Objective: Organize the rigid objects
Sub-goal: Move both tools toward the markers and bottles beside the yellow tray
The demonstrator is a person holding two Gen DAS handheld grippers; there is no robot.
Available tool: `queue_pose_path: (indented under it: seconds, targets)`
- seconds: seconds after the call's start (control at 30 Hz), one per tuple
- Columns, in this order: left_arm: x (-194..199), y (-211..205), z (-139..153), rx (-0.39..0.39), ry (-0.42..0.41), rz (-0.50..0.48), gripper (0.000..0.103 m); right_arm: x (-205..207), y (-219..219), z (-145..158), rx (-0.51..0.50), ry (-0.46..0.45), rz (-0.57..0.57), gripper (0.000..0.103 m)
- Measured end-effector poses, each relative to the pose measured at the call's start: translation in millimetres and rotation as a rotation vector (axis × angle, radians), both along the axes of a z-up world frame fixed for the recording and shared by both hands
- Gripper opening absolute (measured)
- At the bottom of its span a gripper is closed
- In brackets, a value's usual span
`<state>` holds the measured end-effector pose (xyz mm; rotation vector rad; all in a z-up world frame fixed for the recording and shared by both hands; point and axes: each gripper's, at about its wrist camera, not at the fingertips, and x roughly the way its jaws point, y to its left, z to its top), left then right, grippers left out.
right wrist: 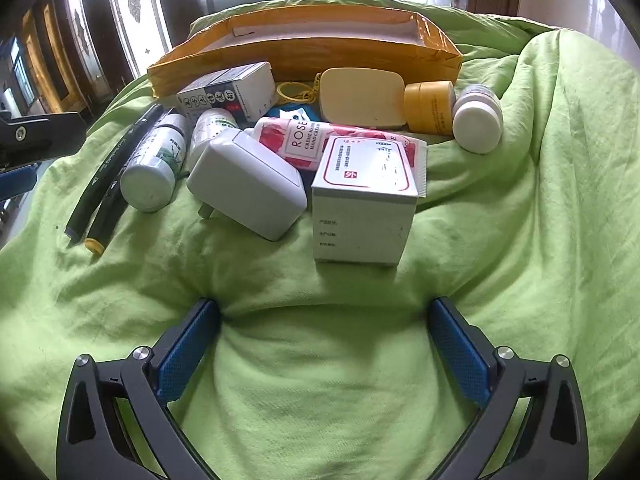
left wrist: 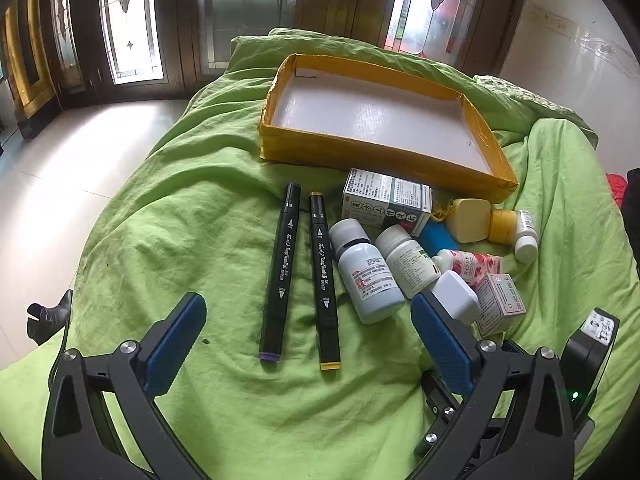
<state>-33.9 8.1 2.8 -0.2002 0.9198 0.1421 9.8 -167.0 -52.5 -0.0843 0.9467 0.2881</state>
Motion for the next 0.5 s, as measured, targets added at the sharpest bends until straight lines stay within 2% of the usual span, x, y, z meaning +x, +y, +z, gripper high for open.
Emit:
queue_pose_path:
  seconds: [0.2,0.33,0.37,0.47,0.5]
  targets:
    - [-5.1,9.4,7.0,-0.010,-0.030,0.038,0.103,-1.7,-13.0,19.9,0.102,0.030,-0.016,0.102]
    - [-7.1,22.9,15.7,-0.016,-0.058,0.091,0.103,-14.6,-24.7,54.9,0.212,-0.072,0.002,0.102]
    - [-7.3,24.2,16.9,-0.013,-0.063,0.097,0.103,-18.8,-28.7,69.7,0.237,-0.126,0.007,0.102]
    - [-4.9,24.8,15.7,-0.017,-0.056,0.087,0.103,-21.4,-34.8,102.8,0.248,-0.245,0.008,0.102]
    - [-3.3,23.3,13.3,-0.014,-0.045,0.080,0.103,-19.0,-33.7,109.8,0.238,-0.255,0.015,0.102]
